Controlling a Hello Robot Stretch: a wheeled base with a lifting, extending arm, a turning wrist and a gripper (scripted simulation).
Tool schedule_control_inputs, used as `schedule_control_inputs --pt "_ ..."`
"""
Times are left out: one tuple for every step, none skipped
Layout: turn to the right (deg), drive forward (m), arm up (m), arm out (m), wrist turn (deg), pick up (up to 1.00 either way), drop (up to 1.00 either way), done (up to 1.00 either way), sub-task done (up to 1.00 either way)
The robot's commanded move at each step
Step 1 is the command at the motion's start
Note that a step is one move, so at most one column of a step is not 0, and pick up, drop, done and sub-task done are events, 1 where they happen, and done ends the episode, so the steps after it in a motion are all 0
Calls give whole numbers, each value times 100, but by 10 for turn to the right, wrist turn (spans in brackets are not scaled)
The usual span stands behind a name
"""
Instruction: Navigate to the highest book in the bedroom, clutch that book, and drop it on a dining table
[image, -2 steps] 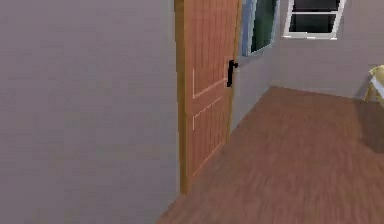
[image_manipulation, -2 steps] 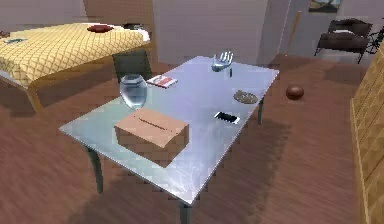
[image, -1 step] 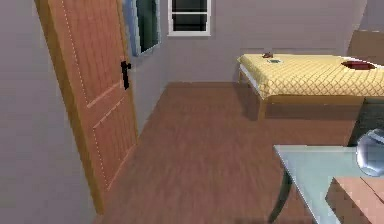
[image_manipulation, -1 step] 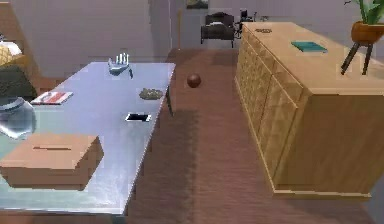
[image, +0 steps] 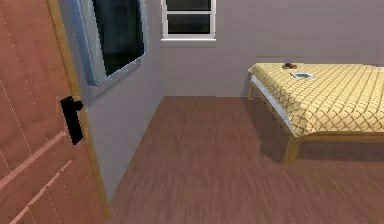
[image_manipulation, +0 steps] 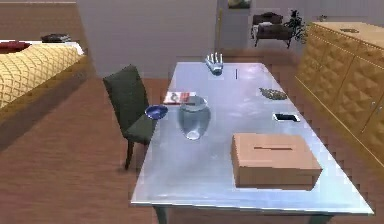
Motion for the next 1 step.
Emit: schedule_control_inputs --pt "30 0 0 0 0 0 0 0 0"
